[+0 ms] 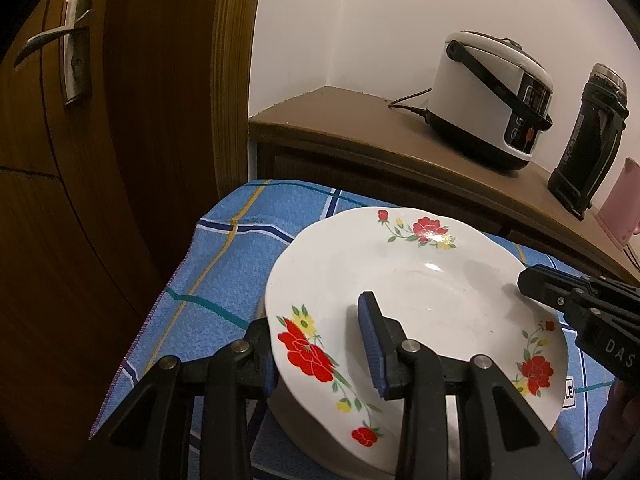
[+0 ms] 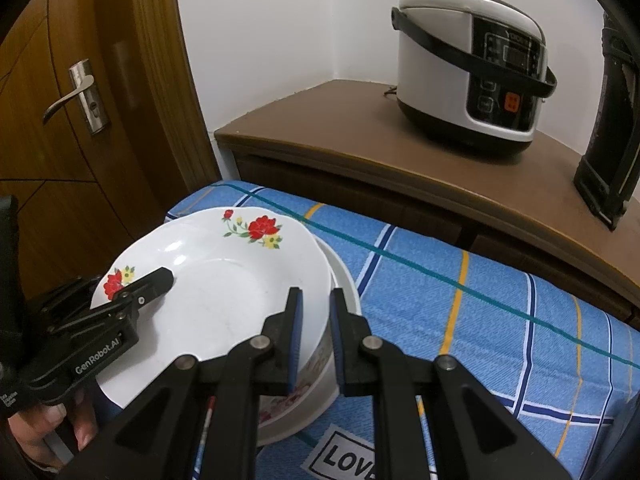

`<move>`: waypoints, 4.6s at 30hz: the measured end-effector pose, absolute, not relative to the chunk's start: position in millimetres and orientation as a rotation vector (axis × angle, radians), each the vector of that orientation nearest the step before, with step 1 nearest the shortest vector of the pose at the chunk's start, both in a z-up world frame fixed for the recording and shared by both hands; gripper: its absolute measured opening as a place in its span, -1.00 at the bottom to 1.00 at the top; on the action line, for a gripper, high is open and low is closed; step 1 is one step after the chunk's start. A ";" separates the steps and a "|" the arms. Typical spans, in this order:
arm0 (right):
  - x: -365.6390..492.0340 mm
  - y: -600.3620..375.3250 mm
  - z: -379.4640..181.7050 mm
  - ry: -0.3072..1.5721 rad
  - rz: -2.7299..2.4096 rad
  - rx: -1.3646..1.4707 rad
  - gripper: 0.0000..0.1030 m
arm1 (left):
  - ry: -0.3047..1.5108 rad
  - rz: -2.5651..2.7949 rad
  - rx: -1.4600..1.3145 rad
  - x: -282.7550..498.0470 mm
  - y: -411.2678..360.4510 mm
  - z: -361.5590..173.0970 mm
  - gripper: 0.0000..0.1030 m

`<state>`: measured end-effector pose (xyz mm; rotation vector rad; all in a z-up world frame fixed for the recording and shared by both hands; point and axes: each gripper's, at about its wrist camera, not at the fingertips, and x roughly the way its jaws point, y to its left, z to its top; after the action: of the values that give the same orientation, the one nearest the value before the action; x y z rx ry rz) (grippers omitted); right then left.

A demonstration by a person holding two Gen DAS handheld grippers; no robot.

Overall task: Organize plates and bowls
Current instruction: 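Lower the red-floral plate onto the pink-floral plate stack with the left tool, then open the left tool and release the red-floral plate, then move the left tool to the pink bowl rim and close on it, then lift the pink bowl with the left tool and carry it over the red bowl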

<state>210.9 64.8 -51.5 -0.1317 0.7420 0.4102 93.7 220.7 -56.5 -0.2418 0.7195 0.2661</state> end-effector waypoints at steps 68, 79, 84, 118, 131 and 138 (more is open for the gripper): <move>18.2 -151.9 -3.8 0.574 0.108 -0.060 -0.19 | 0.602 -0.003 -0.093 52.8 85.2 -5.8 0.33; -2.4 -222.4 -51.0 0.702 0.000 0.025 -0.19 | 0.761 -0.349 0.011 53.7 -54.4 -40.0 0.33; -7.8 -227.0 -63.5 0.730 0.032 0.051 -0.22 | 0.799 -0.405 0.033 55.6 -75.2 -47.9 0.33; 1.4 -243.2 -50.2 0.697 0.055 0.132 -0.79 | 0.883 -0.533 0.043 71.1 -115.8 -42.2 -0.48; -11.0 -247.8 5.4 0.581 0.024 0.106 -0.79 | 0.815 -0.587 0.061 81.3 -127.5 -6.0 -0.48; -1.3 -238.5 38.2 0.511 0.022 0.074 -0.79 | 0.738 -0.571 0.061 90.8 -119.7 32.1 -0.48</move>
<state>-1.3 -238.5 38.2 0.0743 0.5108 0.0224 90.8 -119.7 32.1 0.0609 0.7380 -0.5710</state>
